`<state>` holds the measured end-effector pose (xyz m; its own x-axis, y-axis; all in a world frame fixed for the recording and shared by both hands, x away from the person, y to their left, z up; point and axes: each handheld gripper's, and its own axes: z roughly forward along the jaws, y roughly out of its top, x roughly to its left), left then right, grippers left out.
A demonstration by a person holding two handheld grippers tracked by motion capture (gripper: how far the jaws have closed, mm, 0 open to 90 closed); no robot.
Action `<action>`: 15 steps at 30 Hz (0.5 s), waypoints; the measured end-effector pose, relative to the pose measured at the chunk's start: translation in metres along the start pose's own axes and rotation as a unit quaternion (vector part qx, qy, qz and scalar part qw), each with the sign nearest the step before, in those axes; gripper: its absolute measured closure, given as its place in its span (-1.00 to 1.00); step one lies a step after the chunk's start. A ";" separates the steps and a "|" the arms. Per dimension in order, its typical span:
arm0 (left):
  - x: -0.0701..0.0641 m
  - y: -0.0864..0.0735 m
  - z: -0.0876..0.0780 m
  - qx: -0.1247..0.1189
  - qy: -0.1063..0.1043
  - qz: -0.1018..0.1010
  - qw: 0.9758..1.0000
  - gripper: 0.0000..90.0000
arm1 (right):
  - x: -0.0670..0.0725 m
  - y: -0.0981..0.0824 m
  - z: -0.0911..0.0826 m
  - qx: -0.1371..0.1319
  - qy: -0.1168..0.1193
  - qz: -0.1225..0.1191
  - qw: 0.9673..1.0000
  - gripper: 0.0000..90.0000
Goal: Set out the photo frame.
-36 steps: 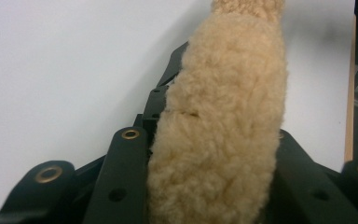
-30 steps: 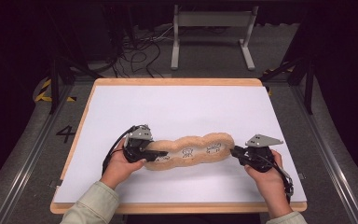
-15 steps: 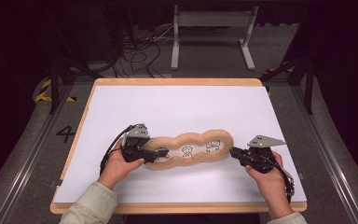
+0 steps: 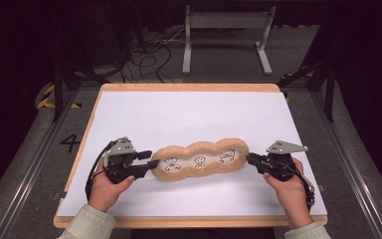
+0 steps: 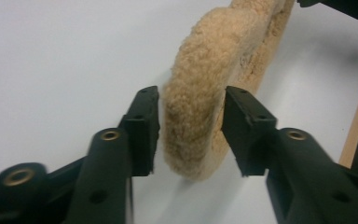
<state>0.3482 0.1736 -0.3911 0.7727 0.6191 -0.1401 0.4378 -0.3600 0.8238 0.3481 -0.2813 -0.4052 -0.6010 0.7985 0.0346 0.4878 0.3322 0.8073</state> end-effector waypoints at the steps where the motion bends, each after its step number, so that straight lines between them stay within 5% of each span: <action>1: -0.001 -0.001 -0.003 -0.003 0.002 -0.001 1.000 0.49 | -0.001 0.000 0.000 0.000 -0.001 -0.001 1.000 0.78; 4: -0.008 -0.006 -0.011 -0.003 -0.028 -0.001 1.000 0.89 | -0.002 0.001 0.000 -0.001 -0.003 -0.001 1.000 0.78; 9: -0.015 -0.014 0.005 0.044 -0.062 0.017 0.997 1.00 | -0.004 0.002 0.001 -0.002 -0.003 0.000 1.000 0.78; 10: -0.017 -0.017 0.015 0.072 -0.084 0.022 0.994 1.00 | -0.004 0.003 0.000 -0.004 -0.003 -0.001 1.000 0.78; 11: -0.017 -0.017 0.015 0.072 -0.084 0.022 0.994 1.00 | -0.004 0.003 0.000 -0.004 -0.003 -0.001 1.000 0.78; 14: -0.020 -0.024 0.035 0.127 -0.091 0.041 0.987 1.00 | -0.005 0.004 0.000 -0.007 -0.005 0.001 1.000 0.78; 15: -0.020 -0.024 0.035 0.127 -0.091 0.041 0.987 1.00 | -0.005 0.004 0.000 -0.007 -0.005 0.001 1.000 0.78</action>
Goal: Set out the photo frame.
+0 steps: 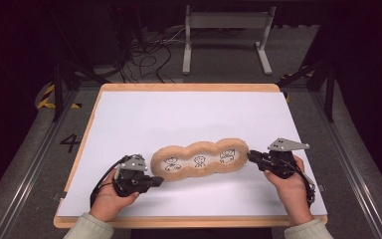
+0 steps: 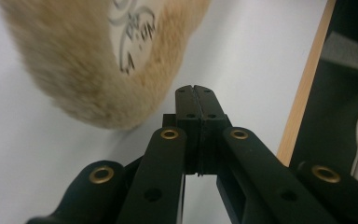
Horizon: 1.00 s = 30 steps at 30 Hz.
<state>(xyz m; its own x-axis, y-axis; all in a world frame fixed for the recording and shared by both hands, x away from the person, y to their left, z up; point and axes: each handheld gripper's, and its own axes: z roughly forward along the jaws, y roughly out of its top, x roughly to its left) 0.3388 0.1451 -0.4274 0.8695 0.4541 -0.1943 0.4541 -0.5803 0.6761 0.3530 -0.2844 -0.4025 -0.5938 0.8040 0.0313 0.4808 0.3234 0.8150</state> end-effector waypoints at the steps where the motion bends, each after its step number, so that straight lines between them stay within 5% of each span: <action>1: 0.002 -0.001 0.006 0.011 0.008 -0.003 1.000 1.00 | -0.001 0.000 0.000 0.000 0.001 0.001 1.000 0.78; 8: 0.013 -0.002 0.015 0.016 0.025 -0.036 0.999 1.00 | -0.002 0.000 0.001 -0.001 0.003 0.004 1.000 0.78; 16: 0.023 0.000 0.015 0.009 0.055 -0.036 0.998 1.00 | 0.000 0.000 -0.001 -0.002 0.012 0.006 1.000 0.75; 22: 0.033 0.000 0.013 -0.006 0.080 -0.055 0.995 0.99 | 0.004 -0.003 -0.010 -0.003 0.020 0.001 1.000 0.75; 30: 0.028 -0.006 0.001 -0.024 0.045 -0.052 0.997 0.64 | 0.004 -0.005 -0.022 -0.010 0.021 0.000 1.000 0.68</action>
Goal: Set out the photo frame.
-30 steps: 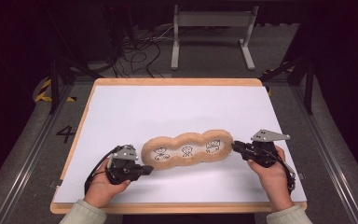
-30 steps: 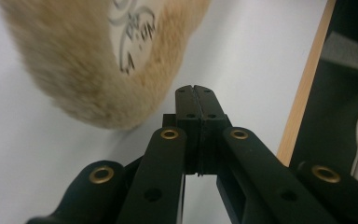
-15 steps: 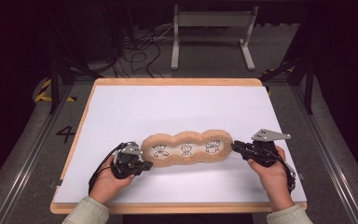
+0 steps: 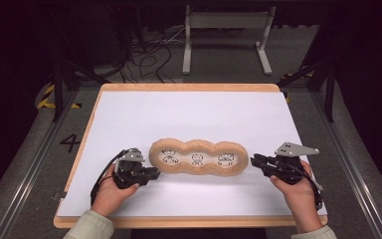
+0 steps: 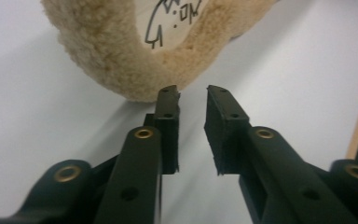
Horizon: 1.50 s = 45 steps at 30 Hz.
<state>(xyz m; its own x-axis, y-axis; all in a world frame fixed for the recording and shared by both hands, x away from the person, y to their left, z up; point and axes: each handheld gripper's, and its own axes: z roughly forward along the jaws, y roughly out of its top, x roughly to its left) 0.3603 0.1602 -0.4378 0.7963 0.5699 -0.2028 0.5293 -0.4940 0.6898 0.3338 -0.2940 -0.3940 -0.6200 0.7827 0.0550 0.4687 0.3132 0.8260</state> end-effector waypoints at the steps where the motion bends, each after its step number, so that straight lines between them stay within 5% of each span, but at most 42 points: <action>1: -0.002 -0.002 -0.004 -0.004 -0.003 -0.001 1.000 0.64 | 0.000 0.000 0.000 0.000 0.000 0.000 1.000 0.68; 9: 0.002 -0.017 -0.031 -0.052 0.018 -0.018 0.998 0.26 | -0.009 -0.001 -0.015 -0.018 0.000 -0.010 1.000 0.28; 19: 0.019 -0.035 -0.054 -0.103 0.070 -0.048 0.991 -0.16 | -0.028 -0.014 -0.038 -0.025 0.003 -0.016 1.000 -0.27; 31: 0.053 -0.068 -0.059 -0.102 0.132 -0.101 0.981 -0.27 | -0.045 -0.041 -0.036 -0.007 -0.005 -0.001 1.000 -0.40; 35: 0.062 -0.074 -0.057 -0.117 0.133 -0.125 0.976 -0.36 | -0.053 -0.053 -0.028 0.007 -0.009 -0.005 1.000 -0.40; 45: 0.057 -0.070 -0.048 -0.092 0.152 -0.096 0.979 -0.41 | -0.062 -0.072 -0.009 0.036 -0.018 0.021 0.999 -0.45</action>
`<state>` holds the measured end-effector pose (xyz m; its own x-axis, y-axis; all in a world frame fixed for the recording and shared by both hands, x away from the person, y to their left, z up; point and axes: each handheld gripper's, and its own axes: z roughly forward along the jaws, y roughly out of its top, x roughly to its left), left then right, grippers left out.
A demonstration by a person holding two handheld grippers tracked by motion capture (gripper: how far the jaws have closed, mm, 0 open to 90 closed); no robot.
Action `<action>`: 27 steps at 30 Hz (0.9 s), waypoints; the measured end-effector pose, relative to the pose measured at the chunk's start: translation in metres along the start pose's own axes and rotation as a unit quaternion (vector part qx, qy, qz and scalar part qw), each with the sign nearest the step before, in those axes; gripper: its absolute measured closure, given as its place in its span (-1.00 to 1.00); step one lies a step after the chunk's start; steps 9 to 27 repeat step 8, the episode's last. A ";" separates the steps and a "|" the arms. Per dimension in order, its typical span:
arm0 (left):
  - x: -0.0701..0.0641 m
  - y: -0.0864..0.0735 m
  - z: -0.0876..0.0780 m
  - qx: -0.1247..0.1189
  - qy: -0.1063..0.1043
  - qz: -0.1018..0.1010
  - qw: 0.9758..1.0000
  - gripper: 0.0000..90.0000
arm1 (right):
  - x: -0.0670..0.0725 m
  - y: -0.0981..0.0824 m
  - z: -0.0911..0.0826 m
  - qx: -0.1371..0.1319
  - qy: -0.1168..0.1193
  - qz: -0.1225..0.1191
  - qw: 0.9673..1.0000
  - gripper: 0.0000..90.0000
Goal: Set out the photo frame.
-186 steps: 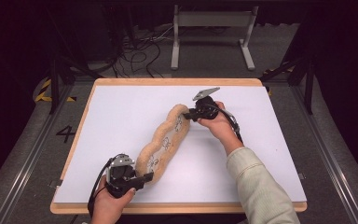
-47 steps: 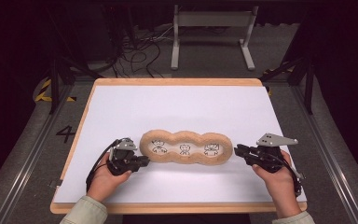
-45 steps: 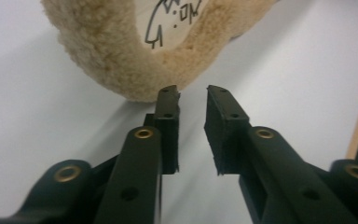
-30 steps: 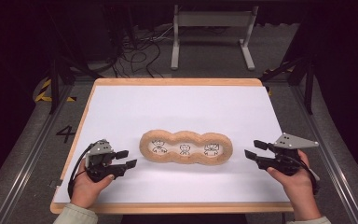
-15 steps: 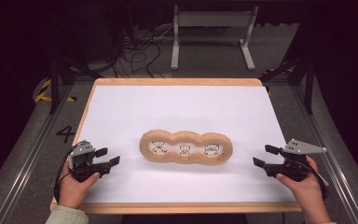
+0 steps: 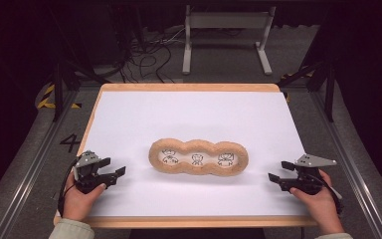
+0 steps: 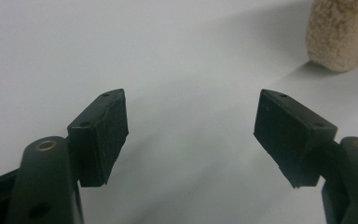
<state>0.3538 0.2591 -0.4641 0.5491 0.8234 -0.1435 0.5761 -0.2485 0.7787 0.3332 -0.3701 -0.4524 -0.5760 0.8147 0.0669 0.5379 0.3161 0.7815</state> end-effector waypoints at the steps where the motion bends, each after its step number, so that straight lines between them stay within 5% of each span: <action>1: 0.000 0.000 0.000 0.000 0.000 0.000 1.000 -0.41 | 0.000 0.000 0.000 0.000 0.000 0.000 1.000 -0.45; 27: -0.004 0.001 0.003 0.008 -0.005 0.005 1.000 -0.46 | 0.000 -0.001 0.002 0.003 -0.002 0.015 1.000 -0.50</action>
